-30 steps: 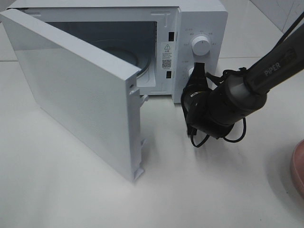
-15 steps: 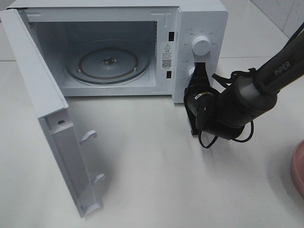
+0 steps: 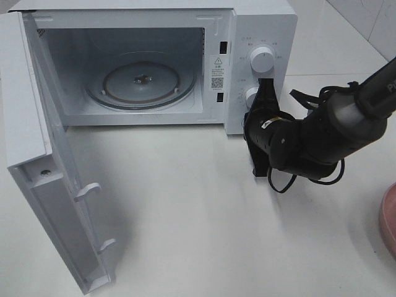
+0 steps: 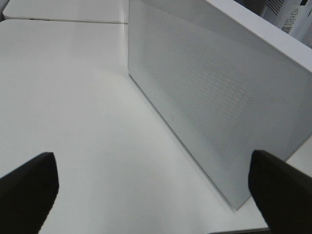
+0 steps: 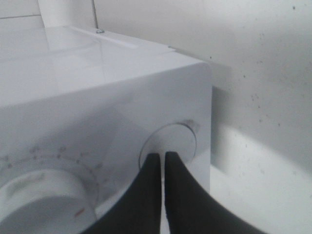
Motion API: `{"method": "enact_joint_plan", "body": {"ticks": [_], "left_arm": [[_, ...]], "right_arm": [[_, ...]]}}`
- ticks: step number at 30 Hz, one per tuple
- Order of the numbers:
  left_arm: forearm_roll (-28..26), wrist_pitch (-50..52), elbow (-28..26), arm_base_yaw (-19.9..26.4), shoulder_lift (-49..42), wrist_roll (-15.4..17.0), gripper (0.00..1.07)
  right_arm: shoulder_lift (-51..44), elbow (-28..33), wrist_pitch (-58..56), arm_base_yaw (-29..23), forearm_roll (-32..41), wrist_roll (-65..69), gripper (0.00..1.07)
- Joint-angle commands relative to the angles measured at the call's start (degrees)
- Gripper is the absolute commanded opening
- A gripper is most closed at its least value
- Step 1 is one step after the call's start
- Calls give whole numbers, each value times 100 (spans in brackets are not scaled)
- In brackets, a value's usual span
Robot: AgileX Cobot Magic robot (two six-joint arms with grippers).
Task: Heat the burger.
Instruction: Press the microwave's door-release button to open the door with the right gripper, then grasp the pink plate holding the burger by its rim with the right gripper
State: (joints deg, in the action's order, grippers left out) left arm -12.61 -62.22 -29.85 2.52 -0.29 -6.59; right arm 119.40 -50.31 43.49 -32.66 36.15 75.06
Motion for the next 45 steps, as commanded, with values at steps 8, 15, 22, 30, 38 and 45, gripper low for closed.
{"method": "enact_joint_plan", "body": {"ticks": [8,15,22,30,38,45], "left_arm": [[-6,74,23,23,-109,29,98],[-6,74,23,23,-109,29,98],[-6,74,23,23,-109,29,98],[-6,74,23,23,-109,29,98],[-6,74,23,23,-109,29,98],[-6,74,23,23,-109,29,98]], "right_arm": [[-573,275,-917,-29,-332,-716,5],[-940,493,-1467,-29,-332,-1673,5],[-1352,498,-2240,-29,-332,-3976,7],[-1856,498,-3243,-17,-332,-7105,9],[-2332,498,-4418,-17,-338,-8909,10],[-2722,498,-5936,-17,-1507,-9013,13]]}}
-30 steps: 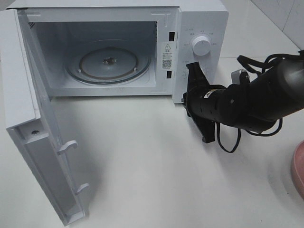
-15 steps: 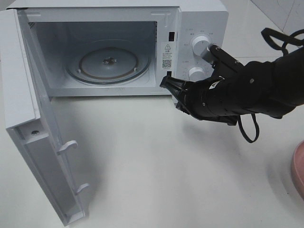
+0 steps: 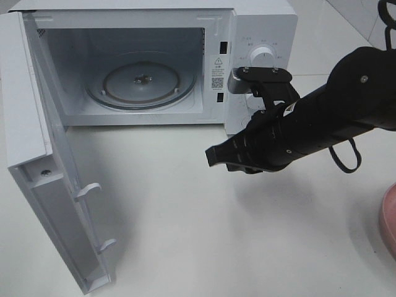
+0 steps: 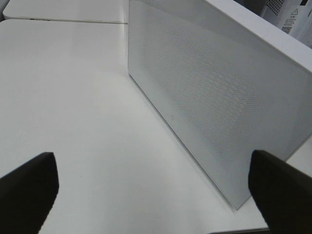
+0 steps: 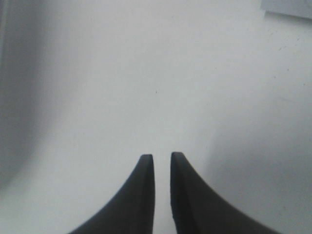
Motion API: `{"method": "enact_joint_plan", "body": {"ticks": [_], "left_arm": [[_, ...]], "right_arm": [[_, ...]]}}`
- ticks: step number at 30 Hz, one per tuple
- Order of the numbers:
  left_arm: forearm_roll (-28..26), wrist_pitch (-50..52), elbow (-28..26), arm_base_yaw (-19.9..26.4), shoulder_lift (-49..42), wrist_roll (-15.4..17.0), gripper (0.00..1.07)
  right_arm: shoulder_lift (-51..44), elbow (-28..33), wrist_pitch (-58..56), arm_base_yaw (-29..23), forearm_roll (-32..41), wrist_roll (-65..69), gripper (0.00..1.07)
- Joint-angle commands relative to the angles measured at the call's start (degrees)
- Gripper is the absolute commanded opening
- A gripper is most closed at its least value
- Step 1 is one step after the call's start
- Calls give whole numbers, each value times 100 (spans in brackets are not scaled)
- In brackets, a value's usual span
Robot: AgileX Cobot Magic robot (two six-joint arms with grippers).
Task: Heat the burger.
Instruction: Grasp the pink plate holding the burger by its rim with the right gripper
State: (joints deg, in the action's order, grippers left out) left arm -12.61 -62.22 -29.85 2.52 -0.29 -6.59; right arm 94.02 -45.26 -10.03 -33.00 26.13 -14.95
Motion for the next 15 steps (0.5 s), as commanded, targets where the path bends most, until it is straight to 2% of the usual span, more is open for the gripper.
{"method": "enact_joint_plan", "body": {"ticks": [1,4,9,15], "left_arm": [[-6,74,23,23,-109,29,98],[-6,74,23,23,-109,29,98],[-6,74,23,23,-109,29,98],[-6,74,23,23,-109,29,98]], "right_arm": [[-281,-6,-963,17,-842,149,13],[-332,-11,-1180,17,-1031,264,13],[-647,-11,-2194,23,-2034,1117,14],[-968,-11,-2693,384,-2349,1679,18]]}}
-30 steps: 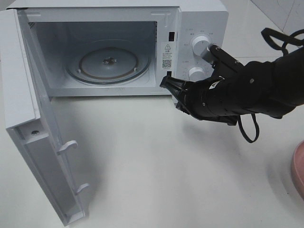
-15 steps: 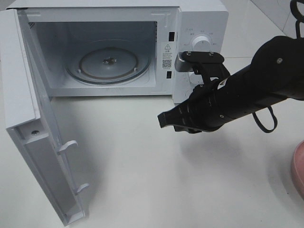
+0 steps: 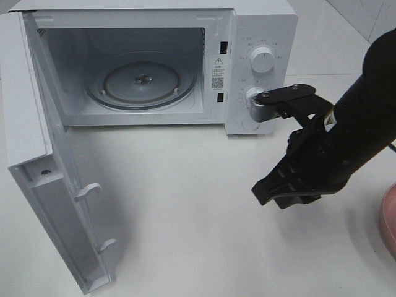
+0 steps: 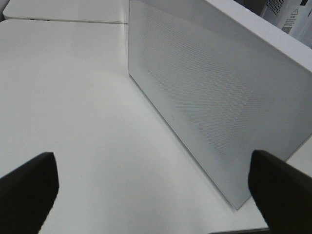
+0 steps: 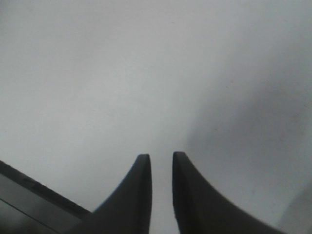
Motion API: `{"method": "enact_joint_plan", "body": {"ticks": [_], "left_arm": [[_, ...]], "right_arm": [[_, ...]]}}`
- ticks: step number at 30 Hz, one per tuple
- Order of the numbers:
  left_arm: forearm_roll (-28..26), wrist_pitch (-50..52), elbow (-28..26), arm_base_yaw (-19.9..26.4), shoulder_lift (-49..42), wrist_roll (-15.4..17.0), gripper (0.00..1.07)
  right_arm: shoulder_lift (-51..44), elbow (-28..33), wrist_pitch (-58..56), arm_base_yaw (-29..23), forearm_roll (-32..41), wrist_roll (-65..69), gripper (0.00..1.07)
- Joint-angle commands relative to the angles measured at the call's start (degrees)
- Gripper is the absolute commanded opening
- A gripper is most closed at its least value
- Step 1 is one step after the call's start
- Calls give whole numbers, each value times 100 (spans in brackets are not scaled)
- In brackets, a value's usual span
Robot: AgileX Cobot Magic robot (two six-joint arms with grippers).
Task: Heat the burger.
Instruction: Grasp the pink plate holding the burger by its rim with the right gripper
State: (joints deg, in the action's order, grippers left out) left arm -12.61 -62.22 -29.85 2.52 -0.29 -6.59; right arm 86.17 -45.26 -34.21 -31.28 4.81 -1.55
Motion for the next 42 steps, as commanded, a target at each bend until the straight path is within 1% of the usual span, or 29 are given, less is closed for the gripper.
{"method": "enact_joint_plan", "body": {"ticks": [1,2,3,5,6,7,8,9,11,14,15,18,19,21,23,24,30,34,42], "left_arm": [[-6,74,23,23,-109,29,98],[-6,74,23,23,-109,29,98],[-6,74,23,23,-109,29,98],[-6,74,23,23,-109,29,98],[-6,74,23,23,-109,29,98],[-6,74,23,23,-109,29,98],[-6,74,23,23,-109,29,98],[-6,74,23,23,-109,29,98],[-6,74,23,23,-109,29,98],[-6,74,23,23,-109,29,98],[-6,74,23,23,-109,29,98],[-6,74,23,23,-109,29,98],[-6,74,23,23,-109,29,98],[-6,74,23,23,-109,29,98],[-6,74,23,23,-109,29,98],[-6,74,23,23,-109,29,98],[-6,74,23,23,-109,29,98],[-6,74,23,23,-109,29,98],[-6,74,23,23,-109,29,98]], "right_arm": [[-344,-11,-367,350,-390,544,23],[-424,-11,-413,413,-516,653,28],[-424,-11,-413,413,-516,653,28],[-728,-11,-590,630,-991,1037,50],[-728,-11,-590,630,-991,1037,50],[-814,-11,-647,682,-1112,1117,58],[-934,-11,-762,773,-1278,1192,71],[-934,-11,-762,773,-1278,1192,71],[-1094,-11,-1003,928,-1381,1209,85],[-1140,-11,-1100,985,-1398,1203,88],[-1192,-6,-1283,1112,-1438,1203,89],[-1301,97,-1398,1369,-1524,1186,86],[-1301,97,-1398,1369,-1524,1186,86],[-1341,281,-1409,1570,-1547,1186,83],[-1341,355,-1404,1639,-1547,1175,82],[-1341,487,-1358,1759,-1547,1152,81],[-1341,837,-1071,1988,-1593,1146,80],[-1341,1100,-676,2200,-1679,1146,78],[-1289,1192,-344,2481,-1690,1146,76]]}}
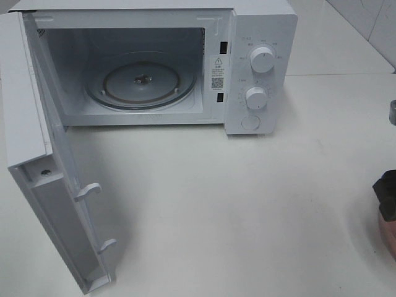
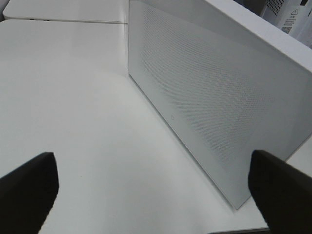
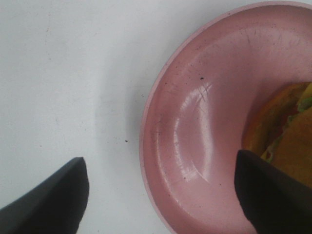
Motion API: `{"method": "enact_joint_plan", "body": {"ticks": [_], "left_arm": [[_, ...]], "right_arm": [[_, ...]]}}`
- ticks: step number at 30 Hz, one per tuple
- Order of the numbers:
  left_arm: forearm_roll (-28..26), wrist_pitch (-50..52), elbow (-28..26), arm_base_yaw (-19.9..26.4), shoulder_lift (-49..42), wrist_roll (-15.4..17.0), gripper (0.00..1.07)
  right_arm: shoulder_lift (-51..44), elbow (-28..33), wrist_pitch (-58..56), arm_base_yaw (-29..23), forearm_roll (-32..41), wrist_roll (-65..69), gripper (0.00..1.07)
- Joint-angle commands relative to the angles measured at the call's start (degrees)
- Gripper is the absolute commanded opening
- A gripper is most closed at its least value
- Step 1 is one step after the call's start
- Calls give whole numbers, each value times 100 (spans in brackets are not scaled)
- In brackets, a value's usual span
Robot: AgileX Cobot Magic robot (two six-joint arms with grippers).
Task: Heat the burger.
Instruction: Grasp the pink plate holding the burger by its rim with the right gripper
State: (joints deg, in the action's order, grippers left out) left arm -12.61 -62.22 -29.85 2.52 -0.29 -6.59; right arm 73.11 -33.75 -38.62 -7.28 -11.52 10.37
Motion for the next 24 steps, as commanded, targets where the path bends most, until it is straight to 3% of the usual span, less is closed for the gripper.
{"method": "enact_joint_plan", "body": {"ticks": [1,24], "left_arm": [[-6,74,23,23,-109,29,98],[-6,74,23,23,-109,29,98]], "right_arm": [[17,40,97,80,-57,-46,76],[1541,40,968,115,-57,0,76]]}}
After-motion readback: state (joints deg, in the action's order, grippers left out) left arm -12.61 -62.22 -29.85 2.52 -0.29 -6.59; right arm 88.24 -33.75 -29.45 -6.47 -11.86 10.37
